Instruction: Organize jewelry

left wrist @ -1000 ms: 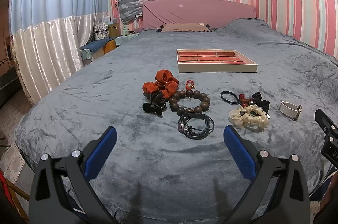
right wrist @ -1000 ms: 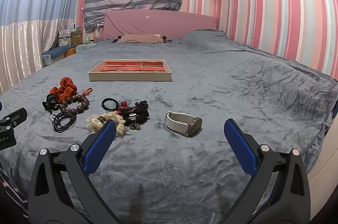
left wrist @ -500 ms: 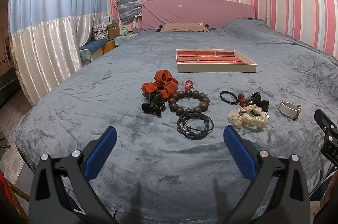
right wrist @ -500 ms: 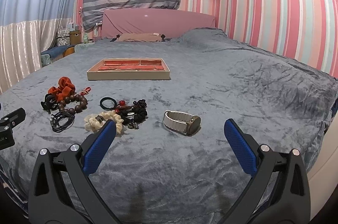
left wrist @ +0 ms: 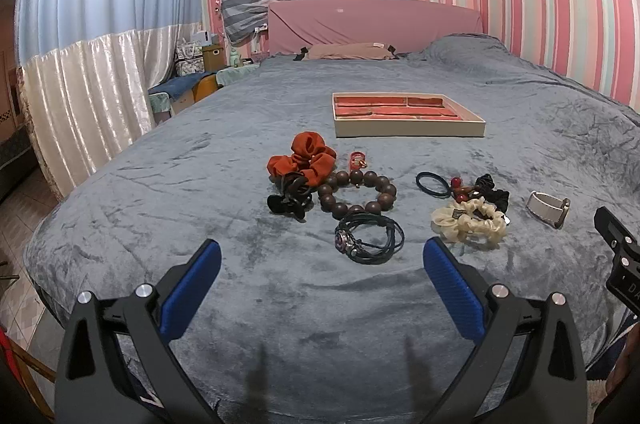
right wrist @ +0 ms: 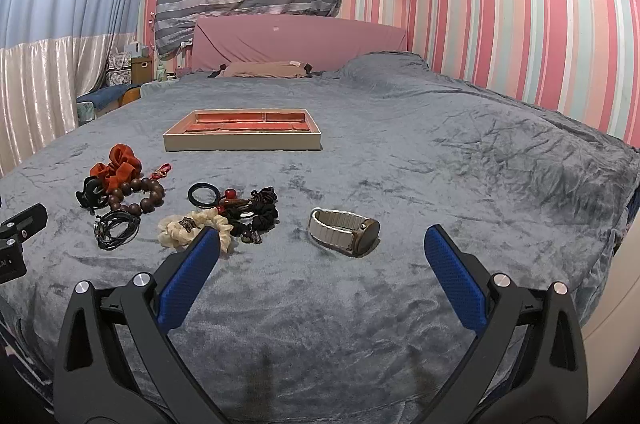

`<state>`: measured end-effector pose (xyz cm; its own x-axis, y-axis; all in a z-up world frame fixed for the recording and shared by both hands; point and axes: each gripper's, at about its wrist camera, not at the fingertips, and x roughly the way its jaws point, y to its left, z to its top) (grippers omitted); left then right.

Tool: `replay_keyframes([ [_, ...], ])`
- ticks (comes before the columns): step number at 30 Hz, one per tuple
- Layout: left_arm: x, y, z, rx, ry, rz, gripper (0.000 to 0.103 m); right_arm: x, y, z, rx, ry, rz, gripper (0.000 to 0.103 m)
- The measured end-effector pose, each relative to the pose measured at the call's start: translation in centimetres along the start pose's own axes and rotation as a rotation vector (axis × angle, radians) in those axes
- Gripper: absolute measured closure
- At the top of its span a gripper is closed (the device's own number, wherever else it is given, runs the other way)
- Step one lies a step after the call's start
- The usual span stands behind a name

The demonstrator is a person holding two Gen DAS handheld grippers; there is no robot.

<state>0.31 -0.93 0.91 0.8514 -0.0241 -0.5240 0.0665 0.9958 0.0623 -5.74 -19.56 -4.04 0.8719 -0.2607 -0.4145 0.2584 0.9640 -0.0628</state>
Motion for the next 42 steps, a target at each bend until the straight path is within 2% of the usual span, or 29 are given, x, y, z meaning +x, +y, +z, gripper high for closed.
replay_keyframes([
  [42,1.04,0.47,-0.74,-0.009,0.024,-0.018,0.004,0.43,0.17,-0.68,0.002,0.019,0.003,0.004],
])
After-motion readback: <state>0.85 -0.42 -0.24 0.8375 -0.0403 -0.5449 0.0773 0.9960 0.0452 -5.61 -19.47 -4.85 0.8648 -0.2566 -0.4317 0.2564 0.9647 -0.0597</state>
